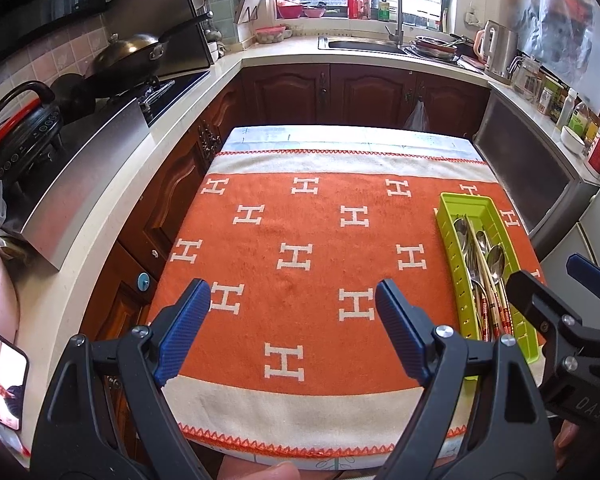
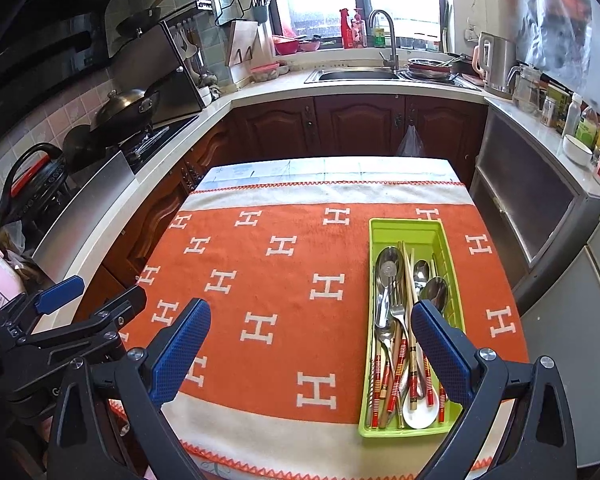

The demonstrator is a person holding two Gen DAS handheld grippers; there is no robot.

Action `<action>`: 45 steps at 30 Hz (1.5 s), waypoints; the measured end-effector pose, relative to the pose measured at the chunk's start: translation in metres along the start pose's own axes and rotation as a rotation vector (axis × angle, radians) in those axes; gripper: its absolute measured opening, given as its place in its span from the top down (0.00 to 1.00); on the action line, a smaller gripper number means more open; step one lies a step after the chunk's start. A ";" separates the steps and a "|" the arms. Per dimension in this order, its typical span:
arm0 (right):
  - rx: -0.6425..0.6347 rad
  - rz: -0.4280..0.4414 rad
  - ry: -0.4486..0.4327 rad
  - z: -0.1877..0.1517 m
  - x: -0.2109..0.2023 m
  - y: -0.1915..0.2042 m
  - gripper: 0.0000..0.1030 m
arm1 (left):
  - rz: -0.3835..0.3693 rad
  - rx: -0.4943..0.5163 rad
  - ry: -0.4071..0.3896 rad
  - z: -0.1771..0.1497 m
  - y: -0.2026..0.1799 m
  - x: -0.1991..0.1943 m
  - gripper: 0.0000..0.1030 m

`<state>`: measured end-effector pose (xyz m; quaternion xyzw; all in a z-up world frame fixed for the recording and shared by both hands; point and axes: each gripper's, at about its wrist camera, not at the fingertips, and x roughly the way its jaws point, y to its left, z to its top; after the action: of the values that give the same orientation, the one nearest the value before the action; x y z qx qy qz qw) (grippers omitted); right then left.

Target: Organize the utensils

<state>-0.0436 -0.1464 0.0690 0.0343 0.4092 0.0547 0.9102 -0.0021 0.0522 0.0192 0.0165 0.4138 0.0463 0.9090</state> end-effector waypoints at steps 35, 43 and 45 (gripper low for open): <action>0.003 -0.002 0.006 -0.004 0.001 0.001 0.02 | -0.035 0.015 0.031 -0.003 -0.001 0.006 0.20; 0.004 -0.001 0.008 -0.005 0.002 0.000 0.02 | -0.043 0.021 0.037 -0.004 -0.003 0.007 0.20; 0.003 -0.001 0.007 -0.004 0.001 0.001 0.02 | -0.046 0.025 0.041 -0.004 -0.003 0.008 0.20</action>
<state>-0.0458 -0.1456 0.0654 0.0354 0.4125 0.0537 0.9087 -0.0001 0.0500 0.0102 0.0175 0.4331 0.0205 0.9010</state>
